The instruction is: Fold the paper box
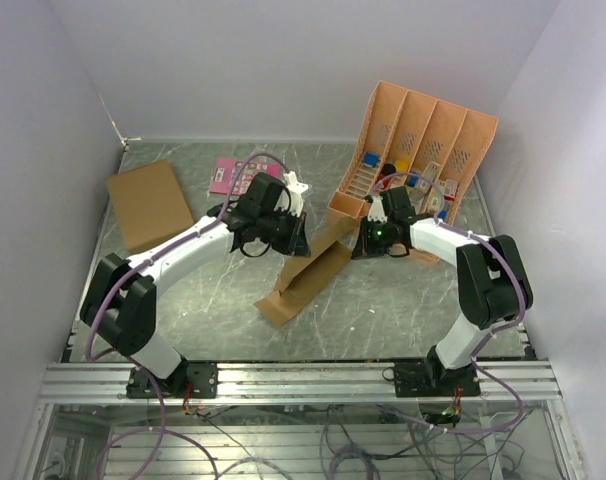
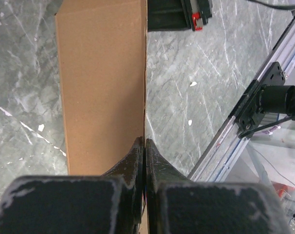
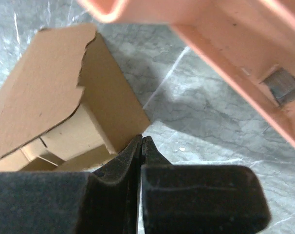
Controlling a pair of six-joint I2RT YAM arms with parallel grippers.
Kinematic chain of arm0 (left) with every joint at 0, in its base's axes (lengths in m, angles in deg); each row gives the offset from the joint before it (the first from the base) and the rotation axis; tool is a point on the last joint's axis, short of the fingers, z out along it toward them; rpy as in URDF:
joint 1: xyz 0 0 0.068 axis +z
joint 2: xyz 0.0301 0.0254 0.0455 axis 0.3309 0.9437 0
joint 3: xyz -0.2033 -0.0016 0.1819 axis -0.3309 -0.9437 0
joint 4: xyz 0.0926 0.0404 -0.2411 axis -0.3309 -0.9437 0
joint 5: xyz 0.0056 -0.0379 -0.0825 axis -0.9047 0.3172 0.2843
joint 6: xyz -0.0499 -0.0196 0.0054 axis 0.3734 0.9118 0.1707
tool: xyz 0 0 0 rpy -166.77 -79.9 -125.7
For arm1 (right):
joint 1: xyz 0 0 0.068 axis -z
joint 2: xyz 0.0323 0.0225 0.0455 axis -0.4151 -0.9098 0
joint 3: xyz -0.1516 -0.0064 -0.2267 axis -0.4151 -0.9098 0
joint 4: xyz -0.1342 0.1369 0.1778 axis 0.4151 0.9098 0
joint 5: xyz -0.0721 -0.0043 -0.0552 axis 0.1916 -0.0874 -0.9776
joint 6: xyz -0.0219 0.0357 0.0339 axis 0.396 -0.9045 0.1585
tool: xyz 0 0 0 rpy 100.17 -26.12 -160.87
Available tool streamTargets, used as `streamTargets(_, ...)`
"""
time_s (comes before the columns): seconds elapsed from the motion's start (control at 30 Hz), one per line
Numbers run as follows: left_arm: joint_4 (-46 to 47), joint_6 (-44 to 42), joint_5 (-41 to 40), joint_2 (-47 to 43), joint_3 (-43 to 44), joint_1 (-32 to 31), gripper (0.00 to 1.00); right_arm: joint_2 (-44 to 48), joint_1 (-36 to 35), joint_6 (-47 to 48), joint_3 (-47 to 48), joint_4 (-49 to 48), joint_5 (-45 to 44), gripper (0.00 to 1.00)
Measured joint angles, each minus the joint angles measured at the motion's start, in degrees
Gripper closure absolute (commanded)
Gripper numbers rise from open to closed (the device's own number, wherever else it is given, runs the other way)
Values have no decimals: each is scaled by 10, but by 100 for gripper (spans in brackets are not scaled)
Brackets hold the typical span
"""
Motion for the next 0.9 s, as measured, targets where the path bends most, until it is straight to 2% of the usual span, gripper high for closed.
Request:
streamTargets(0.23, 20, 10, 17, 3, -7, 1, 93, -25, 39, -41, -3, -20, 56, 100)
streamTargets(0.37, 4, -8, 15, 3, 0, 14, 93, 1, 41, 12, -11, -15, 31, 100)
streamTargets(0.47, -10, -39, 10, 6, 20, 33, 93, 70, 64, 85, -35, -15, 13, 100)
streamTargets(0.5, -13, -48, 7, 7, 26, 37, 93, 99, 78, 112, -43, -17, 12, 96)
streamTargets(0.53, -16, -59, 5, 8, 33, 40, 93, 129, 92, 142, -51, -21, 12, 79)
streamTargets(0.6, -21, -78, 2, 10, 46, 46, 93, 186, 115, 201, -65, -32, 23, 32)
streamTargets(0.63, -22, -85, 2, 11, 50, 46, 93, 215, 125, 233, -73, -39, 39, 18)
streamTargets(0.67, -22, -93, 2, 12, 55, 46, 93, 242, 130, 267, -79, -44, 61, 12)
streamTargets(0.7, -23, -101, 2, 12, 60, 46, 93, 261, 132, 297, -81, -47, 88, 11)
streamTargets(0.8, -22, -115, 3, 12, 71, 46, 93, 269, 131, 365, -63, -38, 174, 20)
streamTargets(0.9, -21, -122, 5, 9, 74, 46, 93, 218, 129, 398, -6, 2, 238, 23)
